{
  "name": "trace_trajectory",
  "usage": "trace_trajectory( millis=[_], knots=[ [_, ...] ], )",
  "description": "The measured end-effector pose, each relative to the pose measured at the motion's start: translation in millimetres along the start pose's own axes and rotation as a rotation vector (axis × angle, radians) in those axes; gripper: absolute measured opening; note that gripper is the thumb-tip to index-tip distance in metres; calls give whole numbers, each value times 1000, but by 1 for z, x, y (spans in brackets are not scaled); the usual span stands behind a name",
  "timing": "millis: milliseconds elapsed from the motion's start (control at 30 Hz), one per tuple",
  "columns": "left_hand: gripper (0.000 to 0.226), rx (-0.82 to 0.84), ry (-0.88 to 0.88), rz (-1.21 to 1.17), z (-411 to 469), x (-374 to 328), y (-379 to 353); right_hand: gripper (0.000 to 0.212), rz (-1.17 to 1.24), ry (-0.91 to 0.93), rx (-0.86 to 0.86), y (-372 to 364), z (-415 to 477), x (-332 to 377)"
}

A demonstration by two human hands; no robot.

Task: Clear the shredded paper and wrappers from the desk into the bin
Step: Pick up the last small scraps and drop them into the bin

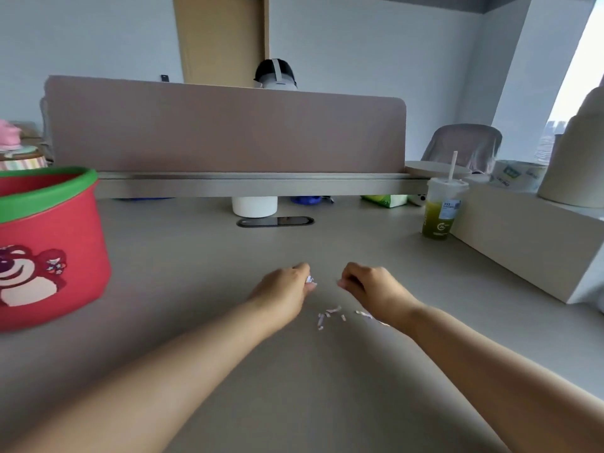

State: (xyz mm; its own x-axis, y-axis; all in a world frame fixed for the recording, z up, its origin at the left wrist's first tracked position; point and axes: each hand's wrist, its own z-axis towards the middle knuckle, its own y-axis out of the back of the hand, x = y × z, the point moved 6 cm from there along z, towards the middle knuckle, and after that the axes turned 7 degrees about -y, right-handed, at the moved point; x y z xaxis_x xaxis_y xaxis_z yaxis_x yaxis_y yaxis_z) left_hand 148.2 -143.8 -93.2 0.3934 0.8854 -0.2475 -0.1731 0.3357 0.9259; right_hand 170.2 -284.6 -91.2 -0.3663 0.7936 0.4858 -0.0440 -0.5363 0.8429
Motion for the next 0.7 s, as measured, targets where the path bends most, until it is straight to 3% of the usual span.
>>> trace_trajectory(
  millis=[200, 467, 567, 700],
  knots=[
    [19, -238, 72, 28, -38, 60, 96, 21, 216, 240, -96, -5, 49, 110],
    [23, -568, 236, 258, -102, 132, 248, 34, 435, 491, -114, -15, 93, 290],
    [22, -601, 336, 312, -119, 166, 284, 31, 452, 558, -92, -25, 105, 346],
    [21, -524, 450, 318, -134, 207, 294, 35, 451, 552, -59, -50, 122, 388]
  ],
)
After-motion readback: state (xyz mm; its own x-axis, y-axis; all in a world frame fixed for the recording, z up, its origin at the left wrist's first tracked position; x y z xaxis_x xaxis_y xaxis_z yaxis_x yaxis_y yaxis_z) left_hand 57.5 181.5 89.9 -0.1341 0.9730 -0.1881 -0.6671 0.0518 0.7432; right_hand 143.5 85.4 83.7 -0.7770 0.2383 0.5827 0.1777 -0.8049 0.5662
